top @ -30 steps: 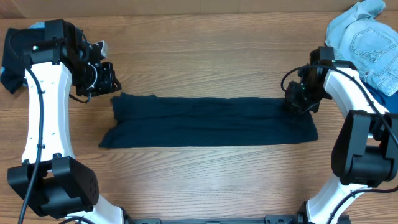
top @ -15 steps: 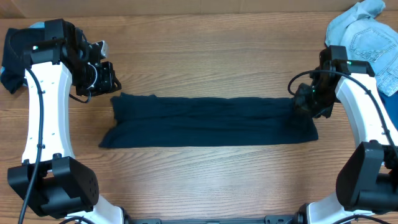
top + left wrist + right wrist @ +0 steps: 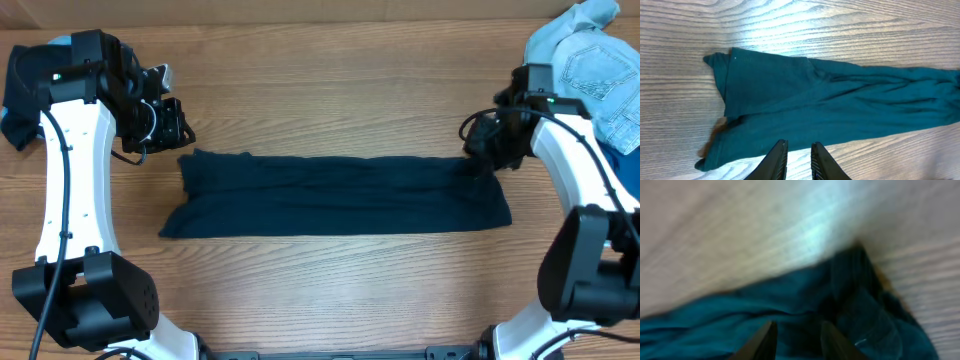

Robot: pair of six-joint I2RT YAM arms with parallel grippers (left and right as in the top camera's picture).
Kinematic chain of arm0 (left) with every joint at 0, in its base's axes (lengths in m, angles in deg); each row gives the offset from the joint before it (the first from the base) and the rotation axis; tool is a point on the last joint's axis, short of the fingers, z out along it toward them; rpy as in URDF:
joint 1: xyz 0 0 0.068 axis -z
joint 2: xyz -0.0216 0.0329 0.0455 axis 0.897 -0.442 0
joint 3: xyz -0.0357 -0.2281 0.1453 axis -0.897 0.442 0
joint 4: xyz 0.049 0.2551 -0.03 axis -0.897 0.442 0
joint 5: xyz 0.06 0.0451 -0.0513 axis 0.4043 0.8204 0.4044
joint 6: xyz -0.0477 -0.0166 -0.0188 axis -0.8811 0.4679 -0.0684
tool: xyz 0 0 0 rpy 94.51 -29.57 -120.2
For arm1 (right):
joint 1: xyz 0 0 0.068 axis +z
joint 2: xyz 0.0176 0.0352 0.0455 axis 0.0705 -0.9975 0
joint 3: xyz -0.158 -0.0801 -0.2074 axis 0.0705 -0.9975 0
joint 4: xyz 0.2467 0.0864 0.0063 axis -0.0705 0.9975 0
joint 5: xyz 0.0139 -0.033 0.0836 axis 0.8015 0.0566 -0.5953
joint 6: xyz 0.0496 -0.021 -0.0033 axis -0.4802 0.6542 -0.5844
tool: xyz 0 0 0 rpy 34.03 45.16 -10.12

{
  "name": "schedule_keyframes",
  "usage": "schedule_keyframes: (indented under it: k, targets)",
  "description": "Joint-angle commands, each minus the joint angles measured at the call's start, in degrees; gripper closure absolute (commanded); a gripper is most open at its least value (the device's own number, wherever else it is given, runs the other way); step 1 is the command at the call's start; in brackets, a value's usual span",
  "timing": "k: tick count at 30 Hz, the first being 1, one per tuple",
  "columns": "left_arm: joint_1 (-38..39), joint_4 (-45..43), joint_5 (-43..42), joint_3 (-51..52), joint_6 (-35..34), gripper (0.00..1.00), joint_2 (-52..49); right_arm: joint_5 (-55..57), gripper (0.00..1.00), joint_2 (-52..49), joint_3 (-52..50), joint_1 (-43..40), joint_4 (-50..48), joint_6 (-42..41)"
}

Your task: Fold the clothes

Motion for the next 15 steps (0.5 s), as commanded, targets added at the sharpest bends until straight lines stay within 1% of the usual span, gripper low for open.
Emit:
schedule_keyframes:
  k: [1,2,3,6,9,12,15]
  targets:
    - [-0.2,0.1,-1.0,-0.8,0.5,0.8,0.2,-0.2,0.68,-0.8,-3.5,0.3,2.3,0.0]
    - [-0.2,0.2,-1.0,-0.8,0.6,0.79,0.2,-0.2,0.68,-0.8,-3.8,0.3,4.2,0.0]
    - [-0.2,0.3,-1.0,-0.8,0.6,0.79,0.2,0.4,0.71,-0.8,-3.9,0.3,7.4,0.0]
    - [-0.2,0.3,-1.0,-0.8,0.6,0.79,0.2,4.7,0.73,0.1,-3.9,0.3,13.4,-0.5]
    - [-0.2,0.2,-1.0,-0.8,0.6,0.79,0.2,7.3,0.73,2.1,-3.9,0.3,16.9,-1.3]
    - [-0.2,0.2,-1.0,-0.8,0.6,0.79,0.2,7.6,0.73,5.1,-3.9,0.3,17.3,-2.0]
    - [-0.2,0.2,-1.0,-0.8,0.6,0.79,0.2,6.9,0.72,7.8,-3.8,0.3,14.1,-2.4]
